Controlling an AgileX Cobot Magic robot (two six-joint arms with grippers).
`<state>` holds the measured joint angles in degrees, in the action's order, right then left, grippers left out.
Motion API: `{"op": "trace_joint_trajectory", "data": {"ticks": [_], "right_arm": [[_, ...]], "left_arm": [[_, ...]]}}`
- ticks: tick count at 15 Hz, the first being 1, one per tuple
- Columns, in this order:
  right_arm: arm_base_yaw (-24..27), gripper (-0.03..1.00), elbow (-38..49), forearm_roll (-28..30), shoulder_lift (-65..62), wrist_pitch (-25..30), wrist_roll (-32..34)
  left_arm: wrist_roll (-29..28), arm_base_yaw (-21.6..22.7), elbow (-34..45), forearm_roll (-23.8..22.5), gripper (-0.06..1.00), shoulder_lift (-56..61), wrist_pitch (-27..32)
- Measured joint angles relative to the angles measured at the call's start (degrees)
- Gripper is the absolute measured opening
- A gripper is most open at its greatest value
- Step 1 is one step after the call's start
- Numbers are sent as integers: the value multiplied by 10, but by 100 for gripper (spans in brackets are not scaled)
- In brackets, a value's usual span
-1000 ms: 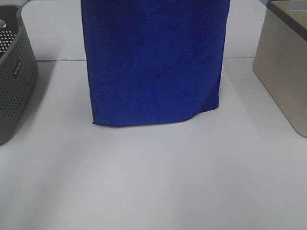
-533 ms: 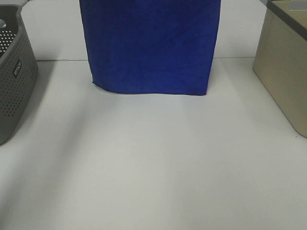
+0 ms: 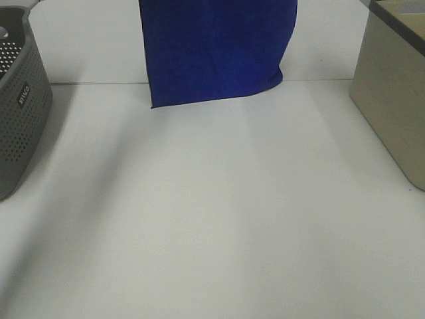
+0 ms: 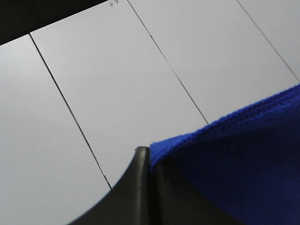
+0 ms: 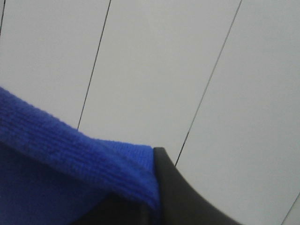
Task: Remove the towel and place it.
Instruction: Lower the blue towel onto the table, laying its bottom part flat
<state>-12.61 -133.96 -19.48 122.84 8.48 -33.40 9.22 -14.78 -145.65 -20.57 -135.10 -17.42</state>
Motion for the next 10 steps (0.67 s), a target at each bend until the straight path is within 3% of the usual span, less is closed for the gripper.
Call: {"op": "trace_joint_trajectory", "data": {"ticks": [7, 9, 10], "right_arm": [[6, 2, -1, -9, -9, 25, 0], [6, 2, -1, -9, -19, 66, 0], [6, 2, -1, -9, -28, 102, 2]], "left_arm": [[-13, 6, -9, -29, 0, 1, 30], [-36, 5, -9, -30, 0, 4, 54], [-48, 1, -9, -30, 0, 11, 96]]}}
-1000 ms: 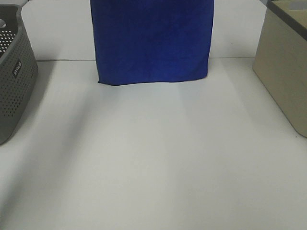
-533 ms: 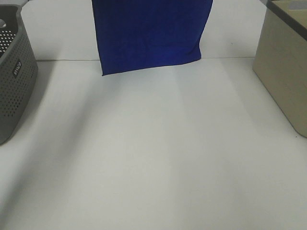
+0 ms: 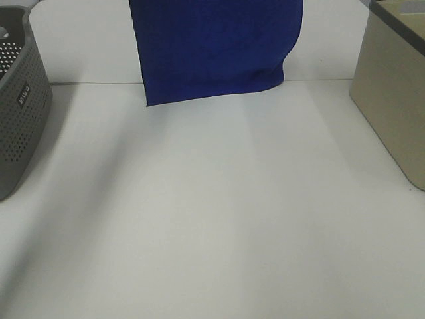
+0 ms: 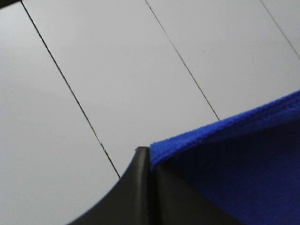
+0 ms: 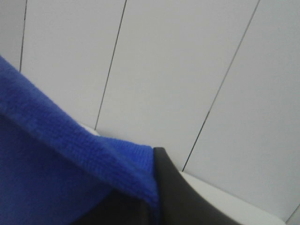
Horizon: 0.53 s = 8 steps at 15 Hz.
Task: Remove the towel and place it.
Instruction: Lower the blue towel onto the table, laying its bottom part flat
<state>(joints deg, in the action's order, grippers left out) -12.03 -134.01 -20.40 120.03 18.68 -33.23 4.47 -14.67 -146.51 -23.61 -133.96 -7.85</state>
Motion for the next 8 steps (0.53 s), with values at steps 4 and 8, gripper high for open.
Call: {"op": "trace_joint_trajectory", "data": {"ticks": [4, 8], "right_arm": [[-1, 2, 0, 17, -69, 245, 73], [-1, 2, 0, 19, -112, 483, 135]], "left_arm": [[30, -44, 0, 80, 0, 112, 432], [72, -50, 0, 201, 0, 182, 745]]}}
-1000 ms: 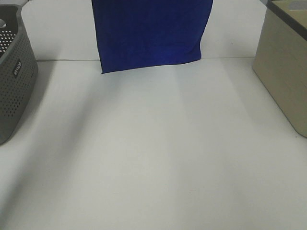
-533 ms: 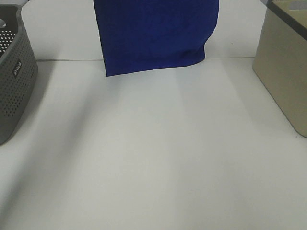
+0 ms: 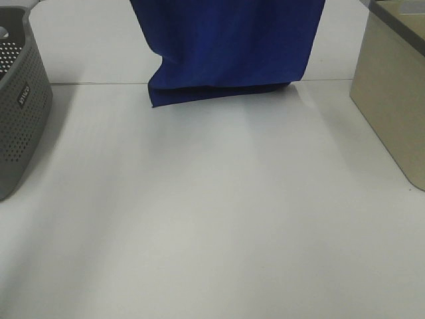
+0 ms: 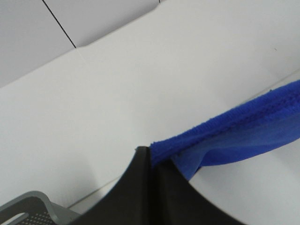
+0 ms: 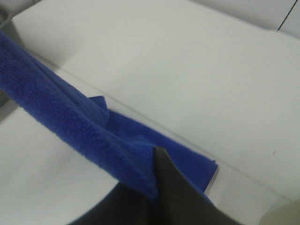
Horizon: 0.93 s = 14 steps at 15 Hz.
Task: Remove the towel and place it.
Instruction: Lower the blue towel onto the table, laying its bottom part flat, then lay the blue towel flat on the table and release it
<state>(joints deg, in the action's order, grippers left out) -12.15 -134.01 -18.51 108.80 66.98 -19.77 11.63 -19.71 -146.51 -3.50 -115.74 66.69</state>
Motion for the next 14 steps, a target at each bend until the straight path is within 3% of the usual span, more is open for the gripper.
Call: {"op": "trace_joint_trajectory", "data": {"ticks": [5, 10, 14], "right_arm": [[0, 2, 50, -14, -22, 27, 54], [0, 2, 270, -22, -138, 30, 75], [-1, 2, 395, -38, -230, 30, 89]], "left_arm": [[-25, 0, 87, 25, 0, 53, 25], [-12, -1, 362, 87, 0, 177, 26], [-9, -3, 481, 121, 0, 273, 23]]}}
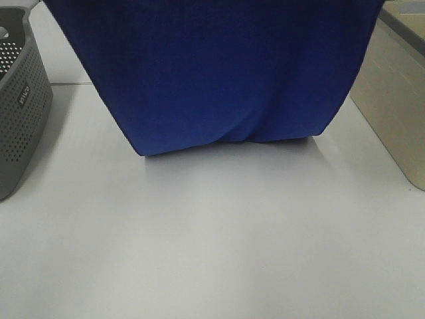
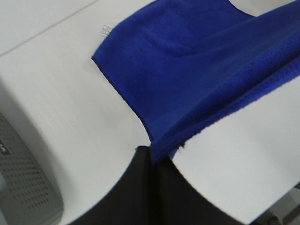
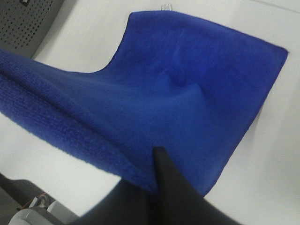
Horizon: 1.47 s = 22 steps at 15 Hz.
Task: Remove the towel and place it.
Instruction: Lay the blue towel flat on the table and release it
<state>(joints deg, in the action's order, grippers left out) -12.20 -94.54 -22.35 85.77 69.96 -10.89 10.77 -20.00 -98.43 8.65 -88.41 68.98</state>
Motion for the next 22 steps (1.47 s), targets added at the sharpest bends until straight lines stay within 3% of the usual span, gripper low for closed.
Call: {"op": "trace_joint_trajectory", "data": {"ticks": [5, 15, 19, 22], "right_arm": [[-2, 2, 166, -11, -99, -1, 0], [-2, 2, 451, -74, -234, -3, 11], [-2, 2, 517, -70, -234, -2, 14], [-2, 2, 549, -72, -234, -2, 14]], "left_arm": [[27, -2, 202, 99, 0, 87, -2], [29, -2, 464, 213, 0, 201, -6], [21, -92, 540, 217, 0, 203, -9], [-1, -125, 566, 217, 0, 203, -18]]}}
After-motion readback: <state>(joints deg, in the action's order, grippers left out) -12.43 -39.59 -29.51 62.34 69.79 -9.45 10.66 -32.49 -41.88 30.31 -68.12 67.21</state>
